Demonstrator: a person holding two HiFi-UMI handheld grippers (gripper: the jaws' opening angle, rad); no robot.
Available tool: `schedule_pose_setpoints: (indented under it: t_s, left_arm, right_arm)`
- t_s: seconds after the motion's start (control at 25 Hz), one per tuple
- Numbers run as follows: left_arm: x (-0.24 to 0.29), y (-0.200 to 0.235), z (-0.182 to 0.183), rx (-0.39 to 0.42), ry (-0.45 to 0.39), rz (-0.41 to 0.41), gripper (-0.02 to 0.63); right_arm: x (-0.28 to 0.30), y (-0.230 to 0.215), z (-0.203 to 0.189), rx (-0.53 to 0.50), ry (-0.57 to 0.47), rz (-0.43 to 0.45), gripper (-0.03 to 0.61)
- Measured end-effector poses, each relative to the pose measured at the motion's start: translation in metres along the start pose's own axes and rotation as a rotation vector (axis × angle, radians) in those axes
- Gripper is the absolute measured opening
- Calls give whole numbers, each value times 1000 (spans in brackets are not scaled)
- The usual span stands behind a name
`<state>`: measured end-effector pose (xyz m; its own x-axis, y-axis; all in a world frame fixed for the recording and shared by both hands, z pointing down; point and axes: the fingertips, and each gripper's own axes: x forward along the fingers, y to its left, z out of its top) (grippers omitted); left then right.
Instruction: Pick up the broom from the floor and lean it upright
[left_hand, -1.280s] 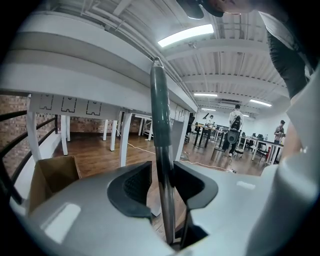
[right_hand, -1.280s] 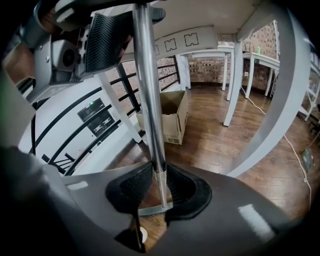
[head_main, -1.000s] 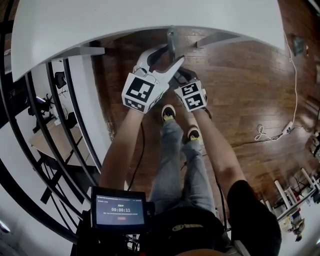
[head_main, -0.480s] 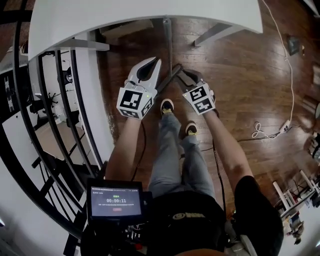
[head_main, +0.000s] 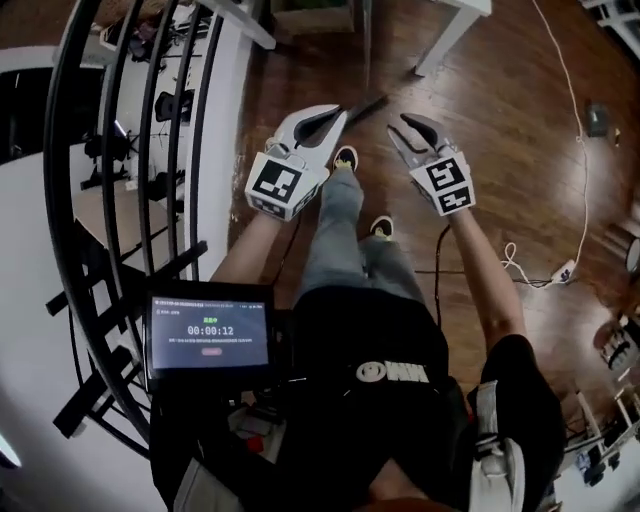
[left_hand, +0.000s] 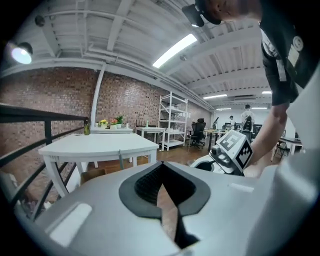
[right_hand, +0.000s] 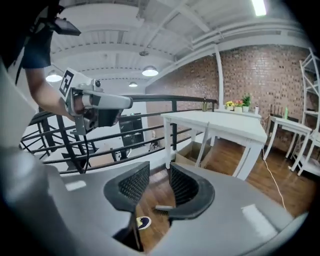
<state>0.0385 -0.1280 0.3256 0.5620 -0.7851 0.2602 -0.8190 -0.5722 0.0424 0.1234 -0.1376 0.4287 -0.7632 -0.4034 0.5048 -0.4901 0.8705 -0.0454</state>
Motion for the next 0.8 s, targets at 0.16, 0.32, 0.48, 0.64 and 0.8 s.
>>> schedule_pose_setpoints:
  t_s: [0.16, 0.32, 0.48, 0.64, 0.8]
  left_arm:
    - [-12, -48, 29, -17, -48, -3, 18]
    - [-75, -95, 78, -36, -112, 26, 18]
    - [-125, -121, 112, -38, -159, 26, 18]
    - [-125, -125, 109, -35, -166, 25, 18]
    - [-122, -124, 105, -33, -177, 28, 18]
  right_arm:
    - [-42, 9, 8, 15, -21, -15, 96]
    - [-94, 59, 43, 28, -80, -5, 18]
    - [-142, 113, 91, 50, -204, 20, 15]
    - [-164, 119, 119, 147, -353, 28, 15]
    - [-165, 125, 122, 187, -427, 67, 15]
